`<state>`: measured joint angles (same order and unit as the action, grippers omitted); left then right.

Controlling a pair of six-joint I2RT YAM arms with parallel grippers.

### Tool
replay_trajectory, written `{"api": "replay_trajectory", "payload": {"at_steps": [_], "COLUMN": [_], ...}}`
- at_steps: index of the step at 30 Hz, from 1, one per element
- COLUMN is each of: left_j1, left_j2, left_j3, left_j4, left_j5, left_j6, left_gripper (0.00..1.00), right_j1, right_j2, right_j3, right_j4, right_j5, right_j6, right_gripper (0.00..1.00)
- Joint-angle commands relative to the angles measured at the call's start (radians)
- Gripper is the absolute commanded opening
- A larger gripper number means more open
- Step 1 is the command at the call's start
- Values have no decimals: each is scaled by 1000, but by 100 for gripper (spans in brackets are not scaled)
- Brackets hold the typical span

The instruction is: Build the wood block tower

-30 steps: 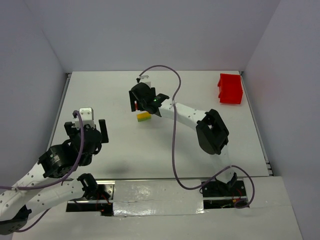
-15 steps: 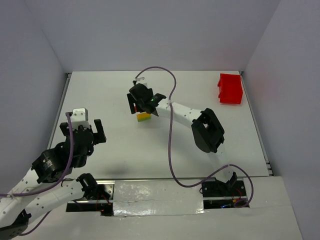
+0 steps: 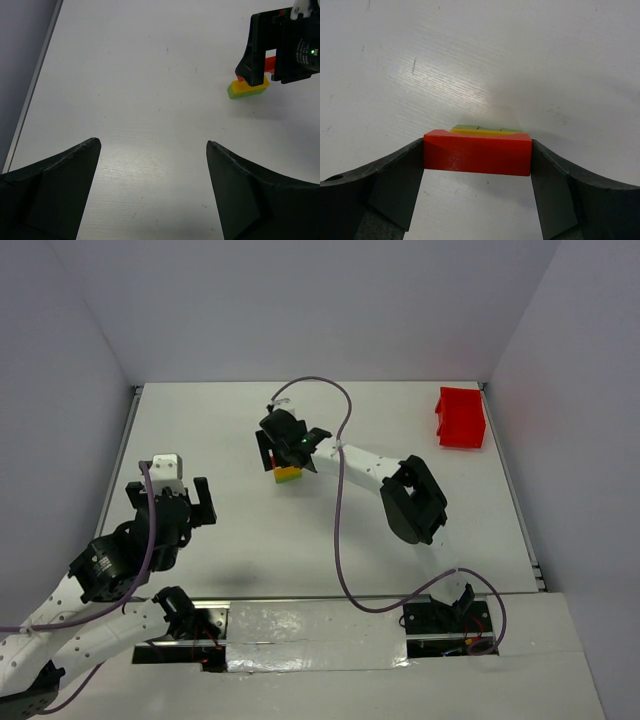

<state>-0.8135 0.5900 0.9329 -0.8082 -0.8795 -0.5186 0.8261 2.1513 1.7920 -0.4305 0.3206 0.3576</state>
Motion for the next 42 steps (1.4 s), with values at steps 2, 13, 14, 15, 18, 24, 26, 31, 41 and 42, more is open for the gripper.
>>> {"api": "replay_trajectory", "payload": {"at_steps": [2,13,14,15,18,24,26,31,41,42], "left_j1": [8,16,16,17,19,20,20,22,24,23], "left_j2": [10,11,11,11,13,13,13,14,14,16], "left_j3": [-3,-6,-6,-8,-9,-9,-11,-11,-11,-11], "left_j4": [41,49,50,52,53,55,57,58,60,60], "left_j5": [17,34,36,37,42,48,51,56,60,60], "left_j6": [35,45,46,46,49,54,55,58,60,60], "left_gripper": [100,99,100,100,100,100,100,100,100,99], "right_j1": [-16,-19,-19,-19,-19,-21,-21,-21,-19,-19], "right_j2": [9,13,12,9,12,21,21,31,39,38], "right_j3": [-12,-31,-34,-34,-29,-23,-23,-7,-2,1], "right_j4": [4,10,12,13,10,9,13,4,3,3], "right_j5": [2,-5,-5,-6,-8,-12,-15,-18,-22,-18], "right_j6": [3,0,-2,-2,-3,1,1,-2,-2,-2], "right_gripper": [15,20,20,21,23,27,27,30,33,34]}}
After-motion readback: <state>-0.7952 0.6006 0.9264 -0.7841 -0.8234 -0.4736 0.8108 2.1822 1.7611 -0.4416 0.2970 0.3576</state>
